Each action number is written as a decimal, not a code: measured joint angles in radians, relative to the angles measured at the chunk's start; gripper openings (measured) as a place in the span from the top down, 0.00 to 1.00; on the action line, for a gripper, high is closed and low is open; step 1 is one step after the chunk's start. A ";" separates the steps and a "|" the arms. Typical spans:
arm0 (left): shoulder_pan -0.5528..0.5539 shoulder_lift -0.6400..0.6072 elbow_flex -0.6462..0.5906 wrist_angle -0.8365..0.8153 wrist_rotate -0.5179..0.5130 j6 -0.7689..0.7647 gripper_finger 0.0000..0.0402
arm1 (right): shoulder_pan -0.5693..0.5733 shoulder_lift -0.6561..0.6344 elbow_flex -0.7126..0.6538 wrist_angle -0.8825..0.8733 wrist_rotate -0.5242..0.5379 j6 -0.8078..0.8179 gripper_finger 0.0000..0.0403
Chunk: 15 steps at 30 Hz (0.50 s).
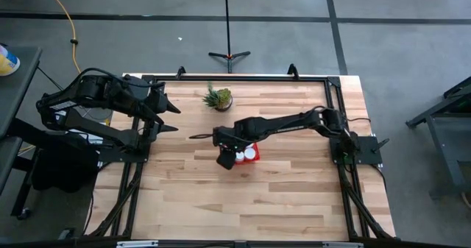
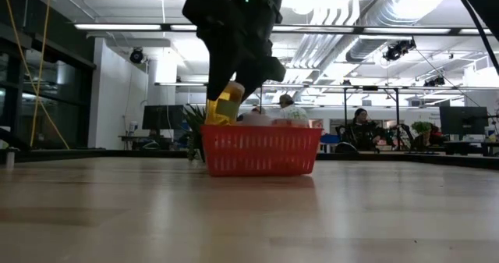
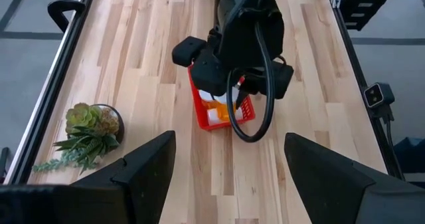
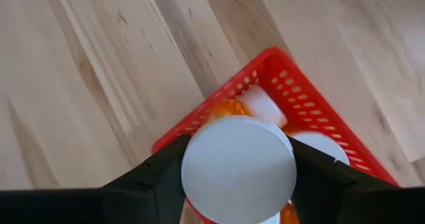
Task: Pick and place pill bottles into a basket
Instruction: Put the orange pill bottle into the red bin
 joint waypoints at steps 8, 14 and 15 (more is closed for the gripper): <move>0.000 0.000 0.000 0.000 0.000 0.000 0.21 | 0.001 0.008 0.000 -0.038 -0.003 -0.002 0.49; 0.000 0.000 0.000 0.000 0.000 0.000 0.21 | 0.001 0.008 0.000 -0.035 -0.006 -0.006 0.49; 0.000 0.000 0.000 0.000 0.000 0.000 0.21 | 0.001 0.008 0.000 -0.035 -0.006 -0.006 0.46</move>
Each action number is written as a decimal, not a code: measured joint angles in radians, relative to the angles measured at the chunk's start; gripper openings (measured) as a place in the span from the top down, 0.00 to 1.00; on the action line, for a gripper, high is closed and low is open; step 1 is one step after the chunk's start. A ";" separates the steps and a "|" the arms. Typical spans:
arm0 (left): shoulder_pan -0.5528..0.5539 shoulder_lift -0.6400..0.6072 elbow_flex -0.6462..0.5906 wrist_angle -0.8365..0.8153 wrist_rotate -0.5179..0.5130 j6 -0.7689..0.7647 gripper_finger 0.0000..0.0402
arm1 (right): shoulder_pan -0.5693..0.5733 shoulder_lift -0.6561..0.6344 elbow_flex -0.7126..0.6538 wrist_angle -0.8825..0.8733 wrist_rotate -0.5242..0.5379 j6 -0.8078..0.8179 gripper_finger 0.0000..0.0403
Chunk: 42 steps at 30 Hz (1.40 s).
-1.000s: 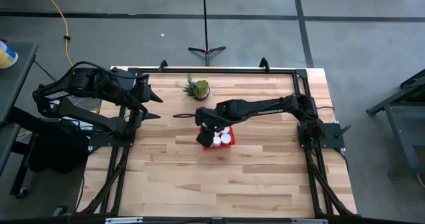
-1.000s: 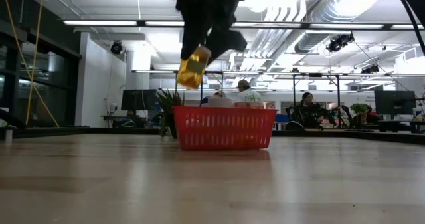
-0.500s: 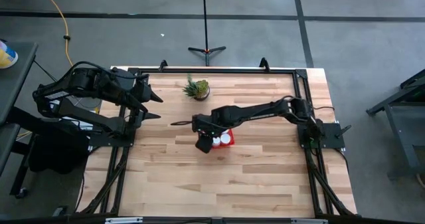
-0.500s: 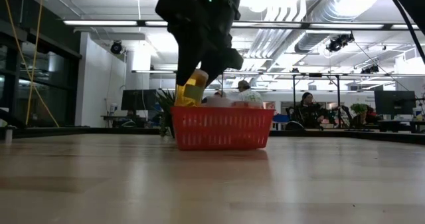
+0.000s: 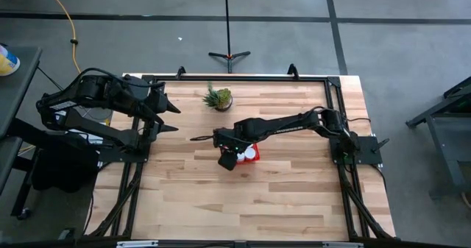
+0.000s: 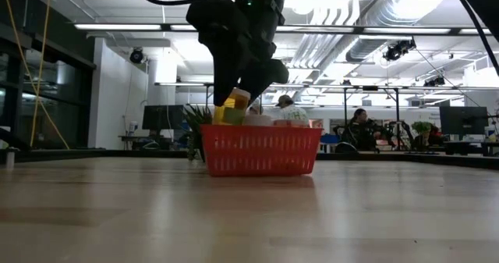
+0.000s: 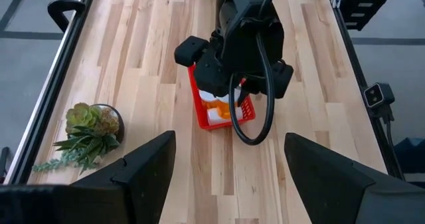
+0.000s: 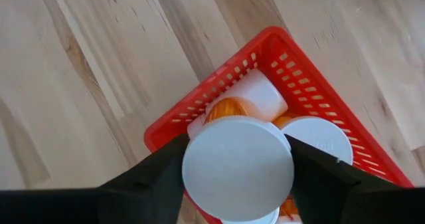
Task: Pick and place pill bottles into a basket
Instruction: Put the orange pill bottle into the red bin, then return to Home Position
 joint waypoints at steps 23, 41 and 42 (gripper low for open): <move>0.000 0.000 0.000 0.000 0.000 0.000 0.21 | -0.004 0.002 0.002 0.018 -0.014 -0.038 0.24; 0.000 -0.025 -0.001 0.014 0.000 -0.001 0.21 | -0.031 -0.008 0.383 -0.211 0.092 -0.251 0.24; 0.000 -0.033 -0.001 0.026 0.000 -0.002 0.21 | -0.031 -0.010 0.417 -0.225 0.093 -0.267 0.24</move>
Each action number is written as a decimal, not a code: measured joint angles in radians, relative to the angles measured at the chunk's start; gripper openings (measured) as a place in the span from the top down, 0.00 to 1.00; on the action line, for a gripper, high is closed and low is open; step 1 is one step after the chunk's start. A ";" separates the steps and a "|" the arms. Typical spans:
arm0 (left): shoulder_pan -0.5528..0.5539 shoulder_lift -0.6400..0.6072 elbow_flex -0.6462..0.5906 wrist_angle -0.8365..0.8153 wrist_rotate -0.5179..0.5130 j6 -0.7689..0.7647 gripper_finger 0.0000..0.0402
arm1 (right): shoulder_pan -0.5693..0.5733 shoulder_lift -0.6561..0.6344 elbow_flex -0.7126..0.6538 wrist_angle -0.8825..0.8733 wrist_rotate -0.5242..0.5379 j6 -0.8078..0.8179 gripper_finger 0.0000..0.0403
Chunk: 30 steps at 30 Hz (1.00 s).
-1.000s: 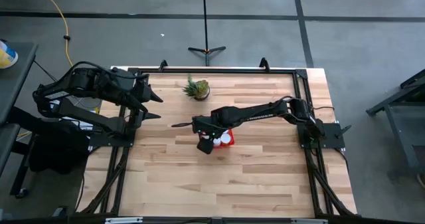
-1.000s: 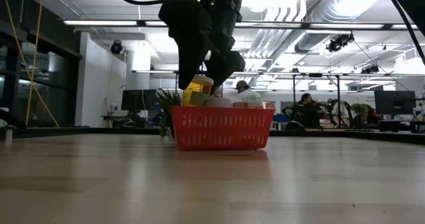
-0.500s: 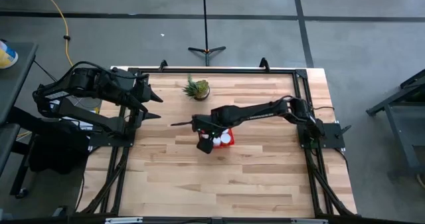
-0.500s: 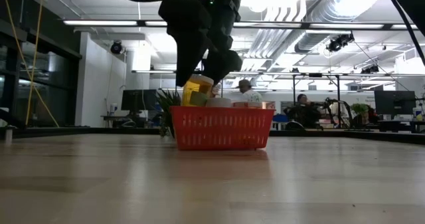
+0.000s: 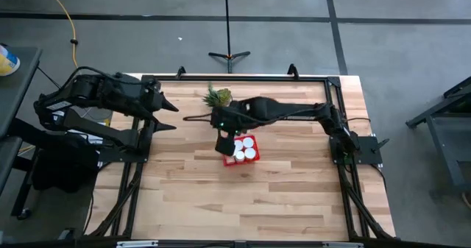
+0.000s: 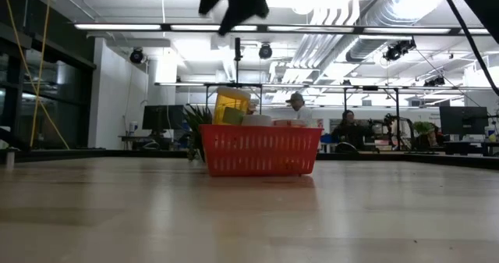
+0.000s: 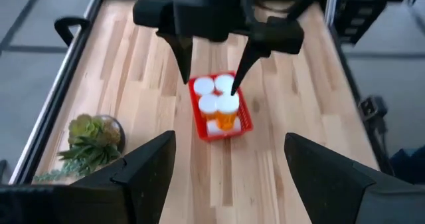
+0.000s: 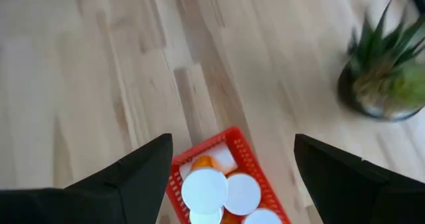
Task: Pick and place pill bottles into a basket
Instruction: Return to Home Position
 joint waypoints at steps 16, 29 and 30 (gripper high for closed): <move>0.000 -0.272 0.000 0.049 -0.112 -0.159 0.21 | 0.010 -0.167 0.002 -0.084 0.037 -0.107 0.24; 0.000 -0.408 0.000 -0.027 -0.203 -0.234 0.21 | 0.030 -0.379 0.003 -0.127 0.147 -0.103 0.24; 0.000 -0.414 0.000 -0.028 -0.203 -0.232 0.21 | 0.034 -0.395 0.003 -0.131 0.155 -0.102 0.24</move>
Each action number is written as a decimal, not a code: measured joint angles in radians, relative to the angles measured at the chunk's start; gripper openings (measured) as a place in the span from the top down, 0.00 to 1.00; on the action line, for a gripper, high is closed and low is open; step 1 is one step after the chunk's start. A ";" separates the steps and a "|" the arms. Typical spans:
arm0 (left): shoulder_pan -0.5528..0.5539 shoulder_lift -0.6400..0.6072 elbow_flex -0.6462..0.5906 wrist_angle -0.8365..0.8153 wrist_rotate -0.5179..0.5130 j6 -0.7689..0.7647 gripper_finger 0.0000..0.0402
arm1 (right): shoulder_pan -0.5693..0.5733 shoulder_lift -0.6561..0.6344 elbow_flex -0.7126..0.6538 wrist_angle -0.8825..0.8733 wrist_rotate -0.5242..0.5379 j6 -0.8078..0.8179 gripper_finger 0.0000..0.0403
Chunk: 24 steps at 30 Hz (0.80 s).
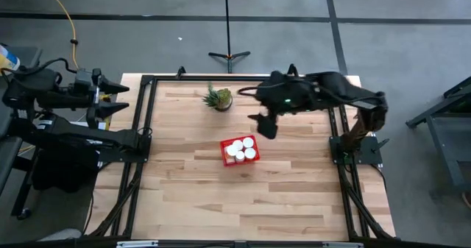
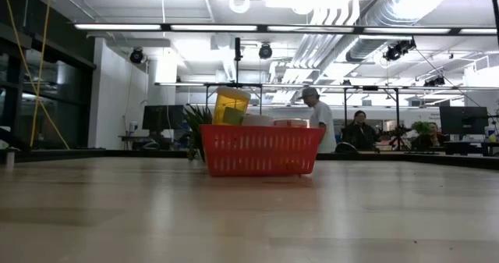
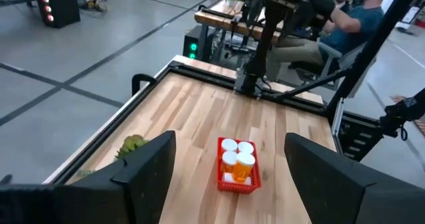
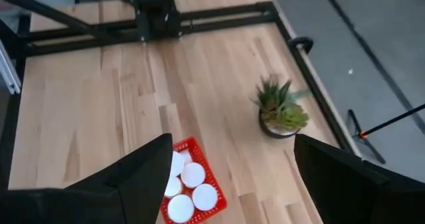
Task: Pick and place pill bottles into a basket
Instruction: Return to Home Position
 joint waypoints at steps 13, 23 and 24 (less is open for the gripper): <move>0.000 -0.120 0.000 -0.012 -0.030 -0.048 0.21 | 0.113 -0.233 0.001 -0.119 0.188 0.144 0.24; 0.000 -0.199 -0.026 -0.008 -0.139 0.025 0.21 | 0.275 -0.361 0.002 -0.204 0.610 0.279 0.24; 0.000 -0.201 -0.039 -0.006 -0.138 0.043 0.21 | 0.282 -0.361 0.002 -0.220 0.647 0.293 0.24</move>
